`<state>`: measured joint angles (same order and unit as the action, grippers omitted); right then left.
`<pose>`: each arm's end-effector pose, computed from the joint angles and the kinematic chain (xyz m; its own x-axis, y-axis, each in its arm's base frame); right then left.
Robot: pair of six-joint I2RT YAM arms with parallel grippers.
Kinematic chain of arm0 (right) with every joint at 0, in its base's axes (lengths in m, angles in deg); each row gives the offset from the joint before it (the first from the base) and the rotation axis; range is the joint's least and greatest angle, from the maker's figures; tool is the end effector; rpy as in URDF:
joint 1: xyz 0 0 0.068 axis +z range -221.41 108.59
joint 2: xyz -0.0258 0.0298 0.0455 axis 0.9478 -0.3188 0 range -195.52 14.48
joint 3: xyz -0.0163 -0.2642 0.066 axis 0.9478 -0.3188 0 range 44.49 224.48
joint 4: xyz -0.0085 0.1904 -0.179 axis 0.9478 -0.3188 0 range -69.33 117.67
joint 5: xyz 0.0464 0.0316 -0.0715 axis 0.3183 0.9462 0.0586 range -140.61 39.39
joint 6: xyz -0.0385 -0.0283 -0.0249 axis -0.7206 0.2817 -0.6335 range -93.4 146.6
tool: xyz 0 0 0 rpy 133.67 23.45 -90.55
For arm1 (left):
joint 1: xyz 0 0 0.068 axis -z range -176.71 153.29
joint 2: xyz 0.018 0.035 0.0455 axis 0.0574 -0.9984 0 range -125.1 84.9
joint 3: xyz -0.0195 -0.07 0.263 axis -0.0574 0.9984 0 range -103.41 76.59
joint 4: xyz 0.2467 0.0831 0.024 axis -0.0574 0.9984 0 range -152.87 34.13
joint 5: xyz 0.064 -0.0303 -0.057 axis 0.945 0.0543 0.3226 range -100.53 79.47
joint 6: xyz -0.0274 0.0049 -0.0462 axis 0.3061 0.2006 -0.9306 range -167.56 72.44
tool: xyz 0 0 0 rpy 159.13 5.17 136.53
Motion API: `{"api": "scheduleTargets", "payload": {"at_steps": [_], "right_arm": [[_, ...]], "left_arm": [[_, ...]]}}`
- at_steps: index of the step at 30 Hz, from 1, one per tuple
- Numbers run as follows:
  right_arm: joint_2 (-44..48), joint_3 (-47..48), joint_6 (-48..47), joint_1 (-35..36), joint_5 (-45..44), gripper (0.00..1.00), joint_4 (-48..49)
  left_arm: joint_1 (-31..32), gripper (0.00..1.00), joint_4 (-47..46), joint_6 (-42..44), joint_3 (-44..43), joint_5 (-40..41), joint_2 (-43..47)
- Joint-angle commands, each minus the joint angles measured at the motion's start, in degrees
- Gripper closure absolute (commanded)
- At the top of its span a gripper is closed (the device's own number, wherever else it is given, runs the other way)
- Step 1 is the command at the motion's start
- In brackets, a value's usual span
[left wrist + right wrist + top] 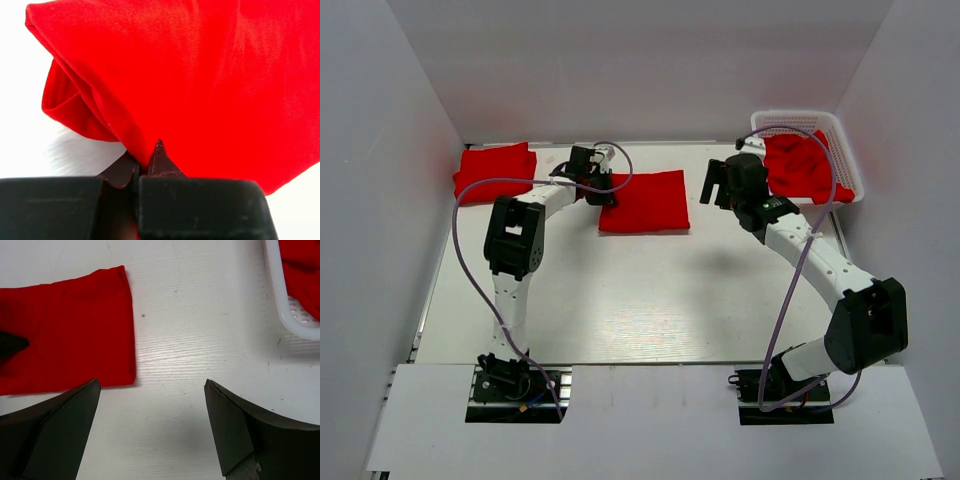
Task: Fold and stack the t-shirts
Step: Put the neatly folded tshirt into the corner of the board with the left arm
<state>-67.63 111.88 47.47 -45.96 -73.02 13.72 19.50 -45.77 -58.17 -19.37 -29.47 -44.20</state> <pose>0.3036 0.1295 0.3195 -0.4387 0.1559 -0.8850 0.0653 0.9878 0.1416 0.4704 -0.1488 0.1520 -0.8109 0.0543 -0.5827 0.3195 0.8753 -0.3630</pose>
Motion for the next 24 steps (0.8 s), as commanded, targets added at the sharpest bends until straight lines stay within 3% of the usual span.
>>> {"api": "scheduleTargets", "payload": {"at_steps": [1,12,17,24], "right_arm": [[2.9,-1.0,0.6,-0.5,-3.0,0.10,-0.1],[3.4,-1.0,0.0,-1.0,-5.3,0.10,1.2],[2.8,-0.4,-0.2,-0.8,-5.9,0.10,0.4],[1.2,2.0,0.1,-0.9,-4.9,0.10,-1.0]], "left_arm": [[-1.0,1.00,1.6,5.9,-1.9,1.4,7.3],[-2.8,1.00,14.5,22.9,-16.1,7.4,8.5],[-4.0,1.00,17.8,27.0,-20.1,16.6,8.4],[-6.7,1.00,24.8,33.2,-26.5,16.7,9.0]]}}
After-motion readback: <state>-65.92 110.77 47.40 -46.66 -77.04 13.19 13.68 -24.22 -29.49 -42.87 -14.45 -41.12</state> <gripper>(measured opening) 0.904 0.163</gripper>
